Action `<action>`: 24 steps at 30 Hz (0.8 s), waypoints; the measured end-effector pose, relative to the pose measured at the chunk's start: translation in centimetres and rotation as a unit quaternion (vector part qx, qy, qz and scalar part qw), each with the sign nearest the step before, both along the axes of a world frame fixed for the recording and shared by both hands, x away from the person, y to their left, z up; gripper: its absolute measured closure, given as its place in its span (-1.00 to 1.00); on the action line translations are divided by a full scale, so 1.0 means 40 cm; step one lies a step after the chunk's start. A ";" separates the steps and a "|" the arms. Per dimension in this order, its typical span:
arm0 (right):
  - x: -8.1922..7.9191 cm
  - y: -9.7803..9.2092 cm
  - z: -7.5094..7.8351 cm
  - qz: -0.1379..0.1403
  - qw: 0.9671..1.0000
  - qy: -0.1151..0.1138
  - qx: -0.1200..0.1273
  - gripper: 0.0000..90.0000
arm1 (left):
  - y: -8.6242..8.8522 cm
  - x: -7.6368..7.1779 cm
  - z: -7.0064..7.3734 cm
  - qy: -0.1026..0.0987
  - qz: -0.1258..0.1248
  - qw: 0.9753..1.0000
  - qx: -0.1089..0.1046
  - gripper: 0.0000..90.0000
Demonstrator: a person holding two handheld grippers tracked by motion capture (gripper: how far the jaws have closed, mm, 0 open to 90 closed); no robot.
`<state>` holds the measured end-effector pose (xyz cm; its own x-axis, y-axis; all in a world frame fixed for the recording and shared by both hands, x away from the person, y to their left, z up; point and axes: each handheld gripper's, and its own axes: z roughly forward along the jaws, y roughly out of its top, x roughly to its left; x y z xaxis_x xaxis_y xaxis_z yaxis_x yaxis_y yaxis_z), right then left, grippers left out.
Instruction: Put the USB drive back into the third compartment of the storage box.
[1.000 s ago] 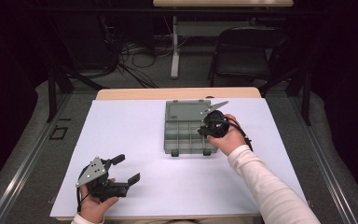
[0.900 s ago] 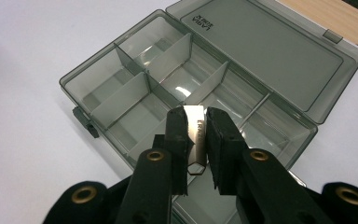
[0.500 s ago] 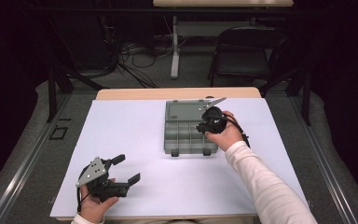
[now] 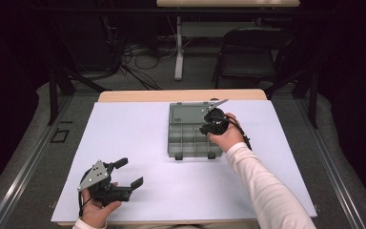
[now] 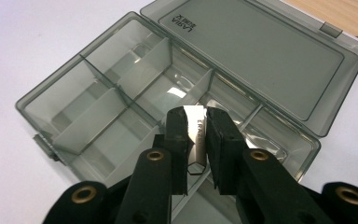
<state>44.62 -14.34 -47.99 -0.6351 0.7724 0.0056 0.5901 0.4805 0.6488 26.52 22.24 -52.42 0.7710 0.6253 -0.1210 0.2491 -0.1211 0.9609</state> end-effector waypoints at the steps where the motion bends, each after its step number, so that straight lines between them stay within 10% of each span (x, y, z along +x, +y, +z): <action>1: 0.004 0.001 -0.007 -0.001 1.000 -0.003 -0.005 0.76 | 0.000 0.000 0.000 0.000 0.000 1.000 0.000 -0.82; 24: 0.031 0.024 -0.051 -0.017 1.000 -0.010 -0.010 0.76 | 0.002 0.001 -0.001 0.000 -0.001 1.000 -0.002 -0.82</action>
<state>45.87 -13.37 -50.02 -0.6089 0.7929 -0.0220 0.5933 0.4736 0.6509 26.55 22.30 -52.45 0.7721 0.6234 -0.1238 0.2497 -0.1183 0.9611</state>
